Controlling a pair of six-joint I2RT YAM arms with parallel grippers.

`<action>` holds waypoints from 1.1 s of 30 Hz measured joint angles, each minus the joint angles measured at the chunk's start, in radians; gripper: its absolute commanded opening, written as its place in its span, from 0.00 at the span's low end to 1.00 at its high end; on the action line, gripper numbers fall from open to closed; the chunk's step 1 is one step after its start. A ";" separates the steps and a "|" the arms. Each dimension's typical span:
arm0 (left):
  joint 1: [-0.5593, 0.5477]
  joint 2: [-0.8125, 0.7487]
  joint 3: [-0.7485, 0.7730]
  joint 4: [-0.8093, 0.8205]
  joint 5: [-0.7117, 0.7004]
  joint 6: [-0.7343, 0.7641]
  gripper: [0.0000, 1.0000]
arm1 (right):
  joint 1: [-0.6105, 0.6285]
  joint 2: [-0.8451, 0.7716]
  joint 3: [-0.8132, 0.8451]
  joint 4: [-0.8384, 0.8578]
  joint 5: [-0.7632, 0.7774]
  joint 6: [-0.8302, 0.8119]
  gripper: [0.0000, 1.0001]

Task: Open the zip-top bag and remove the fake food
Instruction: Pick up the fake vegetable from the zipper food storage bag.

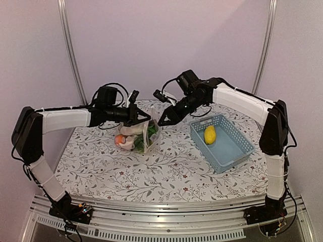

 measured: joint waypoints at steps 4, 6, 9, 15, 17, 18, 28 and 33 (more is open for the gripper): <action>0.000 -0.001 -0.009 0.035 0.006 -0.014 0.00 | 0.034 0.066 0.014 0.038 -0.032 0.083 0.28; 0.000 -0.001 -0.017 0.060 0.013 -0.027 0.00 | 0.045 0.105 0.040 0.049 -0.039 0.135 0.27; 0.000 -0.003 -0.045 0.120 0.021 -0.058 0.00 | 0.050 0.161 0.086 0.068 -0.039 0.203 0.28; 0.000 -0.016 -0.116 0.251 0.023 -0.155 0.00 | 0.049 0.229 0.097 0.087 0.048 0.317 0.33; 0.000 -0.016 -0.145 0.310 0.023 -0.201 0.00 | 0.049 0.238 0.097 0.090 0.079 0.357 0.39; -0.001 -0.015 -0.157 0.335 0.023 -0.218 0.00 | 0.049 0.240 0.097 0.094 0.088 0.377 0.43; -0.024 0.017 -0.180 0.505 0.020 -0.339 0.00 | 0.042 0.290 0.132 0.156 0.085 0.583 0.68; -0.048 0.060 -0.180 0.546 0.026 -0.360 0.00 | 0.035 0.351 0.145 0.177 0.057 0.668 0.71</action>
